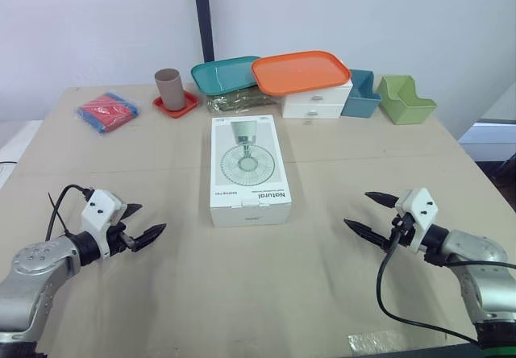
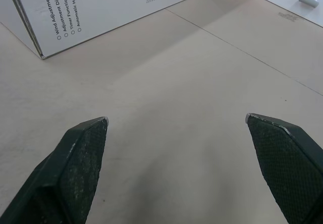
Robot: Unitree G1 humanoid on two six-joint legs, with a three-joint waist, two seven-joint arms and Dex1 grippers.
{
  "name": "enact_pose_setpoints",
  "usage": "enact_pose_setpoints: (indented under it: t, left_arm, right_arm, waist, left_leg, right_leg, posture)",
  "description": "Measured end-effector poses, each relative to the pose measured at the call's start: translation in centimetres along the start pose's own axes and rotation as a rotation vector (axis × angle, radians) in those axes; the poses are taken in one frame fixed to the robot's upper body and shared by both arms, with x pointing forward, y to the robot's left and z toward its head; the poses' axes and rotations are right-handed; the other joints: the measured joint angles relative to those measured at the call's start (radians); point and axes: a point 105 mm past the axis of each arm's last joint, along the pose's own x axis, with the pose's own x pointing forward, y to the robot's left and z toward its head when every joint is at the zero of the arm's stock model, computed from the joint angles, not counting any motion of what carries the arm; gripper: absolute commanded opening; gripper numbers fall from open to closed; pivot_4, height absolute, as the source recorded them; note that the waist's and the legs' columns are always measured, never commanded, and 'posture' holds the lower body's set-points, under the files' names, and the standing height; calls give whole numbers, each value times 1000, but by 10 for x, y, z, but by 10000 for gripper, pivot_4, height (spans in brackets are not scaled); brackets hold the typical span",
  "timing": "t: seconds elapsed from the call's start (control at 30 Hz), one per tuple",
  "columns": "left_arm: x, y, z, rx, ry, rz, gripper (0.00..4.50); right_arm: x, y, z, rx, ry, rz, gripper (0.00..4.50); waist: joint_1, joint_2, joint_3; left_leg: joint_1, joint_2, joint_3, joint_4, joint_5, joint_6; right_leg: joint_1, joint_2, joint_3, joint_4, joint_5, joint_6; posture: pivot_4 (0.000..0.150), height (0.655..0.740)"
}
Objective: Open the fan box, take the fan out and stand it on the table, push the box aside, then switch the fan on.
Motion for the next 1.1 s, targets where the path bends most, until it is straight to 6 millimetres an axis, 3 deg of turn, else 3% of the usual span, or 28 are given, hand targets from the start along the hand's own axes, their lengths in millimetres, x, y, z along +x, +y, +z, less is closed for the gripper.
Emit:
enact_pose_setpoints:
  t: [0.6, 0.8, 0.83, 1.03, 1.07, 1.1]
  left_arm:
    - [0, -13, 5, -4, -25, -30, 43443]
    - [2, -14, 11, -5, -53, -44, 43443]
    - [8, -12, 29, 21, -103, -50, 43443]
    - [17, -14, 68, 73, -204, -82, 43443]
    - [18, -16, 73, 82, -215, -92, 37611]
    - [20, -19, 79, 95, -228, -104, 37611]
  right_arm:
    - [10, 2, 6, -9, 6, 16, 45000]
    - [12, 6, 8, 64, -1, 50, 45000]
    - [16, 8, 20, 75, -32, 84, 45000]
    - [23, 10, 49, 31, -102, 135, 45000]
    - [25, 11, 52, 23, -110, 144, 45000]
    - [26, 12, 56, 13, -118, 152, 45000]
  waist:
    - [2, 0, 0]
    - [2, 0, 0]
    - [2, 0, 0]
    - [2, 0, 0]
    - [2, 0, 0]
    - [2, 0, 0]
  left_leg:
    - [0, 0, 1, 0, 0, 0]
    - [0, 0, 1, 1, 0, 0]
    - [0, 0, 1, 2, 0, 0]
    - [0, 0, 1, 3, 0, 0]
    - [0, 0, 1, 3, 0, 0]
    - [0, 0, 1, 3, 0, 0]
  right_leg:
    - [0, 0, 1, 0, 0, 0]
    - [0, 0, 1, 0, 0, 0]
    - [0, 0, 1, 1, 1, 0]
    - [0, 1, 1, 1, 3, 1]
    - [0, 1, 1, 1, 3, 1]
    - [0, 1, 1, 1, 3, 1]
  posture:
    - [1500, 7400]
    - [1500, 7400]
    - [1500, 7400]
    - [1500, 7400]
    - [1500, 7400]
    - [1500, 7400]
